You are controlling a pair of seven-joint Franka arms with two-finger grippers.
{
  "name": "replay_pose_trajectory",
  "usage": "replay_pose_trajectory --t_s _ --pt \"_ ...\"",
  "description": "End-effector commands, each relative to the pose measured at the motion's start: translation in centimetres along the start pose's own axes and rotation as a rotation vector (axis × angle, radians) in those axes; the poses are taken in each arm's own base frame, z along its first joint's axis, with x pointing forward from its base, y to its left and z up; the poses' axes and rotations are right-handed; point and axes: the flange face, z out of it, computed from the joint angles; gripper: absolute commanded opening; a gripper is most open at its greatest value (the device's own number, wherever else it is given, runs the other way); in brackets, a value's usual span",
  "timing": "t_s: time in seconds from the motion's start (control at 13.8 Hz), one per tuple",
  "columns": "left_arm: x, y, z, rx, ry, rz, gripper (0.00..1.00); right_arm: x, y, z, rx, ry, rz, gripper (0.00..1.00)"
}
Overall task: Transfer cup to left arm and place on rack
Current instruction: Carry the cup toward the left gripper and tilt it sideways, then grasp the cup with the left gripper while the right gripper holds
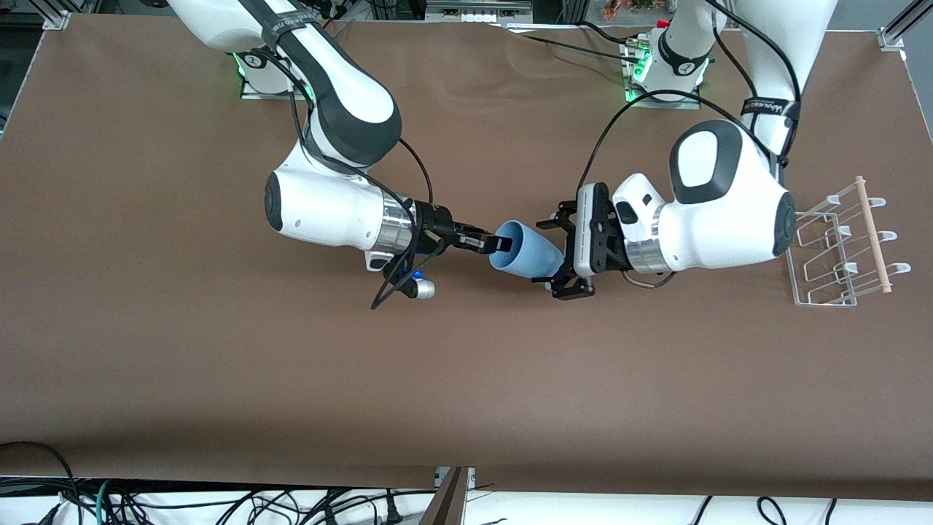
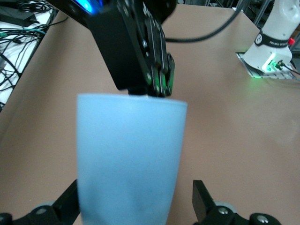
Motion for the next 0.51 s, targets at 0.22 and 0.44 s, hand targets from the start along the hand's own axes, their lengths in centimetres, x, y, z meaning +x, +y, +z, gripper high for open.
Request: replay_pose_trajectory --t_s 0.22,0.44 --pt "-0.53 0.40 0.28 0.013 0.050 0.083 0.00 -0.24 -1.27 -0.29 0.038 -0.007 0.036 0.00" --pt "-0.53 0.35 0.15 0.016 0.052 0.083 0.00 -0.25 -1.26 -0.28 0.037 -0.009 0.036 0.09"
